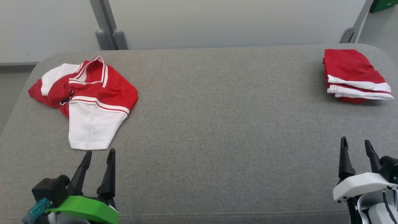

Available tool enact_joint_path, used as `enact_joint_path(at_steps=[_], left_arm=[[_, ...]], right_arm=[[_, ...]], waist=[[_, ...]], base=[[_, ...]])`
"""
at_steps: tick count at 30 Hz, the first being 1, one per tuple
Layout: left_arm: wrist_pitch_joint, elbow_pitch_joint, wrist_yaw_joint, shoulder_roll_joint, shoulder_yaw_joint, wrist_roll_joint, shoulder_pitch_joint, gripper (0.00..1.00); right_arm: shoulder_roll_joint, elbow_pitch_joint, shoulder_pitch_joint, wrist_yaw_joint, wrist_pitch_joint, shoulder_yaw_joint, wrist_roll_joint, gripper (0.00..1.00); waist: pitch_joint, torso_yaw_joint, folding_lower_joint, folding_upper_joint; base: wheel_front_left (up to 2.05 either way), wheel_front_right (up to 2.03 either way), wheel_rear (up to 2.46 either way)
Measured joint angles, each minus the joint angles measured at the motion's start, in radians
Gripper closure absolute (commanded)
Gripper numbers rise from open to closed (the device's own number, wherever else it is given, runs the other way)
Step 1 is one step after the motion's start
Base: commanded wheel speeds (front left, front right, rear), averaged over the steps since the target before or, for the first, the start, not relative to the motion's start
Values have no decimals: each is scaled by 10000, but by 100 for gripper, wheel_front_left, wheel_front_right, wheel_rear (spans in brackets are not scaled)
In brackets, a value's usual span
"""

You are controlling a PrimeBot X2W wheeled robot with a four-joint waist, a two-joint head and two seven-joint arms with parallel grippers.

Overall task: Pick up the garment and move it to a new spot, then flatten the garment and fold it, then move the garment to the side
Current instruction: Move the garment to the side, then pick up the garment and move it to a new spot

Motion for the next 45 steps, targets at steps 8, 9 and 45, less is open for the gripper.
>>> enact_joint_path(at_steps=[8,9,45], left_arm=[[-2,17,-75,-21,-33,2,10,0],[-2,27,-84,-46,-40,2,9,0],[-6,-251,240,-566,788,489,563,0]], right_arm=[[228,-326,218,0,2,-23,-456,0],[245,-362,255,0,0,-35,-491,0],[395,-694,133,520,546,1511,-1440,0]], waist=[[37,18,0,0],[32,33,0,0],[-195,3979,0,0]], base=[[0,0,0],[0,0,0],[0,0,0]])
